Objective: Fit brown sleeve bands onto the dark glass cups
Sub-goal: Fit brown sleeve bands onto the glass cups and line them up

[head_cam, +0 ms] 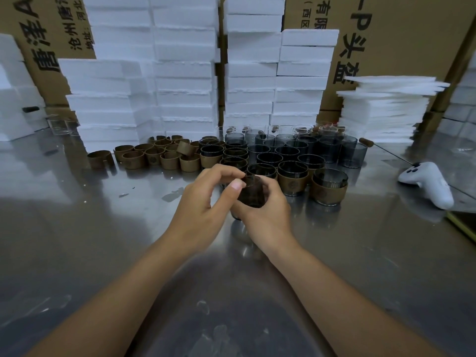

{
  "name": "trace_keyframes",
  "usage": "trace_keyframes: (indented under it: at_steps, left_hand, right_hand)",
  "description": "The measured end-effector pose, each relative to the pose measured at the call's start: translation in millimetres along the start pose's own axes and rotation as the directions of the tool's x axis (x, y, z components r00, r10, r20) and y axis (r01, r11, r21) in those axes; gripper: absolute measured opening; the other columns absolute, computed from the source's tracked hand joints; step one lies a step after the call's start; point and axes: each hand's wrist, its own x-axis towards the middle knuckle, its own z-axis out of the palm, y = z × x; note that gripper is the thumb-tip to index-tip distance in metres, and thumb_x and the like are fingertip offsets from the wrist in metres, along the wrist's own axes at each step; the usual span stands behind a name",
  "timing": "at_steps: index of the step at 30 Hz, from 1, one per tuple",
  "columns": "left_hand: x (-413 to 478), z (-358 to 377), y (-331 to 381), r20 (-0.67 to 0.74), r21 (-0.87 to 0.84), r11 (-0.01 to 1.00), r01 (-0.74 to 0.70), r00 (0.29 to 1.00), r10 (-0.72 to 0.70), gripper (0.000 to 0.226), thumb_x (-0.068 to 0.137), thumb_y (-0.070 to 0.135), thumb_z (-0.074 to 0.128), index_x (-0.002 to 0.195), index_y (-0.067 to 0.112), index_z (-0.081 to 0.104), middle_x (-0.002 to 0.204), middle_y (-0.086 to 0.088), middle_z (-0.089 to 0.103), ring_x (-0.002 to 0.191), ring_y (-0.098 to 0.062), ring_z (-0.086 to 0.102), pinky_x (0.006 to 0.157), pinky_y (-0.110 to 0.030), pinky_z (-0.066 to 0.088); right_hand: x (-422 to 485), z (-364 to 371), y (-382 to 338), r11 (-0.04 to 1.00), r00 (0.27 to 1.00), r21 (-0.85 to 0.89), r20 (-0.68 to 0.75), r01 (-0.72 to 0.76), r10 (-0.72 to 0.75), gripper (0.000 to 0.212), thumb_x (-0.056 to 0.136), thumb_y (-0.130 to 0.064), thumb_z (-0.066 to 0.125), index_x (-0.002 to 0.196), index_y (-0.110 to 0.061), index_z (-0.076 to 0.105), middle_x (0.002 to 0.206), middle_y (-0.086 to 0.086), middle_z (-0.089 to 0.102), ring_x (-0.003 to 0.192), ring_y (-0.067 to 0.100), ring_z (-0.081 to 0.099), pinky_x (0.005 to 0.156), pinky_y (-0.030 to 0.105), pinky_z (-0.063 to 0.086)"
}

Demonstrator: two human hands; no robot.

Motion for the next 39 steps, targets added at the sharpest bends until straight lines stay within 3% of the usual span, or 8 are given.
trace_keyframes:
  at_steps: [3,10,14,21,26,32,36,39]
  left_hand:
    - [0.4,-0.1,-1.4,-0.012,0.026,0.999,0.023,1.0,-0.022,0.02,0.089,0.033,0.045,0.101,0.028,0.06,0.097,0.004,0.066,0.1,-0.004,0.058,0.083,-0.008,0.039]
    - [1.7,-1.3,-7.3,-0.087,0.091,0.995,0.039,0.996,-0.031,0.019,0.096,0.024,0.051,0.095,0.043,0.052,0.1,0.011,0.065,0.106,-0.006,0.057,0.088,-0.018,0.04]
    - [2.2,-1.7,-13.1,-0.069,0.111,0.991,0.073,0.995,-0.066,0.017,0.097,0.024,0.05,0.101,0.04,0.052,0.097,0.021,0.064,0.105,0.004,0.053,0.085,-0.006,0.037]
    - [3.0,0.6,-24.7,0.066,0.077,0.984,0.159,0.984,-0.164,0.029,0.094,0.042,0.042,0.121,0.033,0.046,0.124,0.017,0.056,0.118,0.007,0.047,0.088,0.002,0.031]
    - [3.0,-0.5,-22.0,0.116,0.015,0.99,0.143,0.983,-0.144,0.058,0.078,0.062,0.036,0.128,0.034,0.045,0.128,0.021,0.053,0.121,0.015,0.04,0.093,-0.001,0.031]
    - [0.4,-0.3,-10.0,0.145,-0.051,0.998,0.039,0.989,-0.031,0.028,0.094,0.041,0.048,0.122,0.037,0.051,0.125,0.015,0.058,0.122,0.004,0.047,0.097,-0.008,0.035]
    - [0.7,-0.2,-3.1,0.082,-0.078,0.997,-0.015,0.996,0.022,0.027,0.09,0.028,0.049,0.115,0.026,0.059,0.11,0.011,0.068,0.116,-0.007,0.055,0.096,-0.016,0.039]
    - [0.7,-1.2,-0.7,0.037,-0.108,0.994,-0.025,0.999,0.03,0.023,0.09,0.025,0.05,0.109,0.02,0.061,0.1,0.007,0.071,0.104,-0.002,0.06,0.086,-0.008,0.04]
  right_hand:
    - [0.2,-0.3,-0.1,1.0,1.0,0.014,-0.019,-0.014,0.014,0.058,0.067,-0.02,0.085,0.116,-0.025,0.055,0.102,-0.003,0.068,0.091,0.013,0.067,0.078,0.025,0.056]
    - [0.5,-0.5,-2.2,1.0,0.999,0.022,-0.04,-0.019,0.02,0.058,0.067,-0.021,0.085,0.116,-0.026,0.055,0.095,-0.016,0.064,0.081,-0.015,0.059,0.063,0.0,0.043]
    - [-0.2,-1.0,-3.5,0.999,0.999,0.031,-0.04,-0.012,0.013,0.054,0.068,-0.022,0.085,0.11,-0.03,0.052,0.094,-0.018,0.064,0.076,-0.021,0.056,0.059,-0.001,0.041]
    - [-2.5,1.1,-3.4,0.999,1.0,0.037,0.027,-0.005,0.004,0.053,0.071,-0.019,0.081,0.117,-0.022,0.057,0.097,-0.005,0.068,0.088,0.008,0.066,0.075,0.022,0.054]
    - [-3.7,0.8,-2.3,1.0,0.995,-0.006,0.097,0.03,-0.029,0.05,0.071,-0.017,0.079,0.115,-0.027,0.059,0.099,-0.009,0.068,0.093,0.004,0.064,0.085,0.029,0.055]
    - [-4.5,2.0,-2.3,0.998,0.987,-0.024,0.15,0.057,-0.053,0.051,0.071,-0.01,0.079,0.112,-0.03,0.057,0.105,-0.01,0.068,0.098,0.004,0.064,0.089,0.034,0.055]
    - [-4.6,2.1,-3.0,0.999,0.993,-0.009,0.112,0.041,-0.04,0.05,0.071,-0.013,0.08,0.115,-0.02,0.059,0.103,-0.004,0.068,0.097,0.009,0.065,0.087,0.041,0.055]
    - [-4.0,2.5,-3.5,1.0,0.994,0.003,0.105,0.017,-0.017,0.053,0.071,-0.017,0.081,0.118,-0.02,0.058,0.103,-0.001,0.068,0.097,0.015,0.066,0.086,0.043,0.055]
